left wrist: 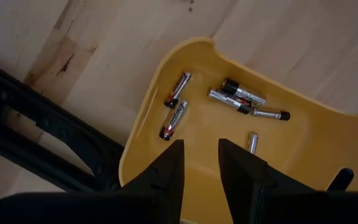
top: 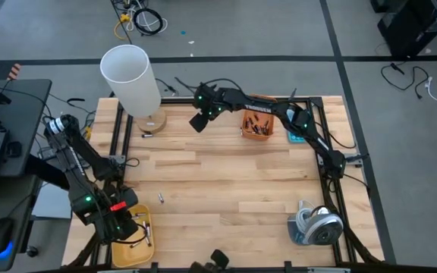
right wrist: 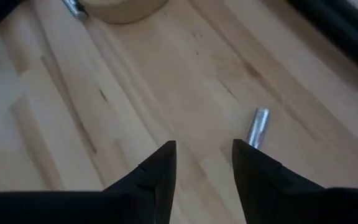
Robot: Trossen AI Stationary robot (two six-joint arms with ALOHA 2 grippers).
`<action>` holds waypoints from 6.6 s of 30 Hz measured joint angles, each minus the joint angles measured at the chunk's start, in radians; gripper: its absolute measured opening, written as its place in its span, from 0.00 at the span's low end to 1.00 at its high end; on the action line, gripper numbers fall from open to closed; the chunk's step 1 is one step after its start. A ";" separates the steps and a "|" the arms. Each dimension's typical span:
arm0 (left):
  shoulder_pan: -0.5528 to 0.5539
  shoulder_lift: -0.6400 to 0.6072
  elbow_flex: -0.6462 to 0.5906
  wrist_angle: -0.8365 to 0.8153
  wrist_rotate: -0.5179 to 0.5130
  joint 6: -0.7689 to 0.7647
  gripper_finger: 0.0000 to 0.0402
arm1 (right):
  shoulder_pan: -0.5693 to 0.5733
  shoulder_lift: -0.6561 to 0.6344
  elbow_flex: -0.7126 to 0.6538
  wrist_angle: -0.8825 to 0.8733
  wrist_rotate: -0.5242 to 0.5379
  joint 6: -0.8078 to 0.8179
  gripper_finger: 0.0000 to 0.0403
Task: Sort batteries
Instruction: Put the silver battery into the yellow bin
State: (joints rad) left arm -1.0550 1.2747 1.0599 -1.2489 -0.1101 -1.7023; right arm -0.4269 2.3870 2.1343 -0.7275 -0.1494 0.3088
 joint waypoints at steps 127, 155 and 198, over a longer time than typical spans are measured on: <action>0.002 0.001 0.001 -0.029 -0.165 -0.011 0.25 | 0.509 0.202 0.146 0.394 -0.119 -0.680 0.40; 0.002 0.010 0.001 -0.030 -0.178 -0.085 0.25 | 0.503 0.302 0.101 0.670 -0.086 -0.547 0.81; 0.002 0.010 0.000 -0.028 -0.219 -0.084 0.25 | 0.496 0.409 0.103 0.809 -0.132 -0.475 0.71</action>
State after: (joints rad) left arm -1.0534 1.2846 1.0599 -1.2771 -0.3294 -1.7867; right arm 0.0691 2.7956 2.2372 0.0816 -0.2816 -0.1662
